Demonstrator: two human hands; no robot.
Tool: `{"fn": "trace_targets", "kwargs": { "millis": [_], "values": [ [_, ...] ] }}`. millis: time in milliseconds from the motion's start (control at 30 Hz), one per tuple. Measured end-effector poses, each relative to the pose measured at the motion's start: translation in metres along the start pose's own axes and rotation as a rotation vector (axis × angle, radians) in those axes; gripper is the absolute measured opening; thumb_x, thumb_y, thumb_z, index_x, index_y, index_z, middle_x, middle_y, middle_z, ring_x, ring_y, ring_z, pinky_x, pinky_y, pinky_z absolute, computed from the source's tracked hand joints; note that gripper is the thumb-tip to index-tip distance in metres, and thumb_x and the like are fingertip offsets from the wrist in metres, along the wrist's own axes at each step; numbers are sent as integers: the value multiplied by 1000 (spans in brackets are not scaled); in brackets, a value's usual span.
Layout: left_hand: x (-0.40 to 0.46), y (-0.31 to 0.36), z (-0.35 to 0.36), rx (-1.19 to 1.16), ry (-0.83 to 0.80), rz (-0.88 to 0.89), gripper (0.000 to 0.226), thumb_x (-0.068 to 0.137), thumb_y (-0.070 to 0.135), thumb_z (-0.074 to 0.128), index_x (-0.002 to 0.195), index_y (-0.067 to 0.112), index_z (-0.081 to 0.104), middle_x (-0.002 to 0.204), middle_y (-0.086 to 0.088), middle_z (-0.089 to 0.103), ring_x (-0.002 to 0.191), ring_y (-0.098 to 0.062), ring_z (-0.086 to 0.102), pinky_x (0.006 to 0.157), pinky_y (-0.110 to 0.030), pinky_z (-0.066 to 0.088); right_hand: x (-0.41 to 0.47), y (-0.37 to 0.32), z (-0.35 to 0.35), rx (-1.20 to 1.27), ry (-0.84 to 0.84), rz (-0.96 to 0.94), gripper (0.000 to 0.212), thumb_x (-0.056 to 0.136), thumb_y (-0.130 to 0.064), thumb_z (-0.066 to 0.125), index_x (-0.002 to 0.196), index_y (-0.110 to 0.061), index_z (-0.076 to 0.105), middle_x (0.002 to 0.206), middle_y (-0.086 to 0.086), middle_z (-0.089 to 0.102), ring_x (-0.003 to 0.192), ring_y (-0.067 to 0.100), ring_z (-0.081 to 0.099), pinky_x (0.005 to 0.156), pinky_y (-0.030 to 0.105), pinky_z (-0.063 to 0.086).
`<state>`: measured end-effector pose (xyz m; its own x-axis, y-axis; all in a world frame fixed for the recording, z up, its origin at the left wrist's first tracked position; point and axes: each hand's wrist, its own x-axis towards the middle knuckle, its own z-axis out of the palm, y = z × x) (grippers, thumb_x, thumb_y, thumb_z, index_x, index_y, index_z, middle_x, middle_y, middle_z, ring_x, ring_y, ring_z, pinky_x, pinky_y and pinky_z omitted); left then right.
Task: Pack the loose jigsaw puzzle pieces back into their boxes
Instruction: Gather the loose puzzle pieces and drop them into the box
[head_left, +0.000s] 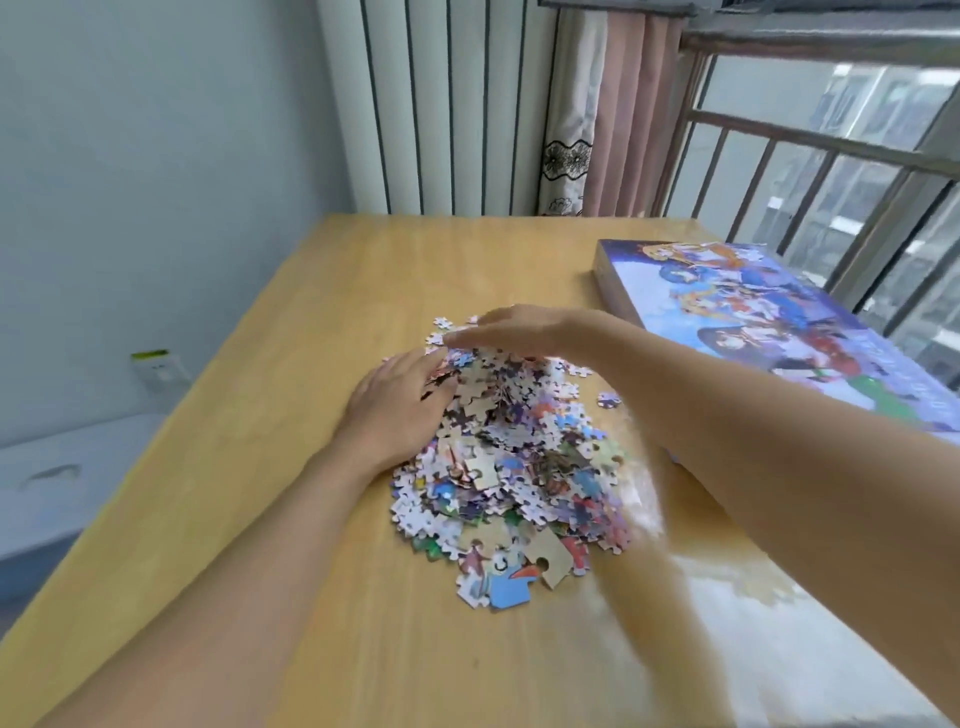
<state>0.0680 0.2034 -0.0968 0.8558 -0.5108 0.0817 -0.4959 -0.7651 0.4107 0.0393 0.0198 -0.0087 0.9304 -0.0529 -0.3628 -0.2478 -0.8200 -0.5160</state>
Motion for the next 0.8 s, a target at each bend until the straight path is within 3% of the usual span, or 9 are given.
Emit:
{"fn": "trace_targets", "kwargs": {
  "millis": [100, 267, 467, 633, 800],
  "values": [
    [2, -1, -1, 13, 17, 32, 62, 99, 64, 26, 155, 36, 24, 163, 11, 23, 150, -15, 19, 123, -46, 16, -3, -14, -1, -110, -33, 6, 75, 79, -60, 75, 137, -19, 53, 128, -2, 55, 117, 22, 55, 103, 39, 49],
    [1, 0, 1, -38, 18, 64, 61, 101, 61, 27, 154, 31, 25, 162, 10, 26, 148, -15, 24, 121, -46, 22, -4, -15, -4, -28, -46, 86, 73, 66, -36, 93, 128, -20, 57, 127, 7, 62, 113, 29, 61, 90, 39, 58],
    [-1, 4, 0, -156, 51, 51, 57, 104, 52, 24, 155, 27, 26, 158, 7, 33, 145, -15, 30, 118, -42, 28, 0, -17, 3, 101, -50, 153, 80, 57, -26, 98, 125, -14, 59, 114, 9, 66, 93, 26, 64, 78, 38, 62],
    [-3, 4, 1, -210, 76, 70, 56, 104, 51, 23, 153, 25, 30, 154, 5, 39, 143, -15, 34, 116, -42, 31, -9, -18, 7, 225, -62, 152, 52, 65, -17, 94, 111, -7, 71, 102, 11, 72, 82, 24, 60, 70, 33, 60],
    [-6, 9, -2, -344, 99, 71, 64, 102, 58, 18, 154, 23, 31, 157, 4, 35, 145, -12, 29, 121, -39, 24, -20, -17, 6, 337, -70, 145, 44, 70, -8, 89, 110, -3, 70, 99, 13, 71, 85, 23, 64, 68, 31, 59]
  ]
}}
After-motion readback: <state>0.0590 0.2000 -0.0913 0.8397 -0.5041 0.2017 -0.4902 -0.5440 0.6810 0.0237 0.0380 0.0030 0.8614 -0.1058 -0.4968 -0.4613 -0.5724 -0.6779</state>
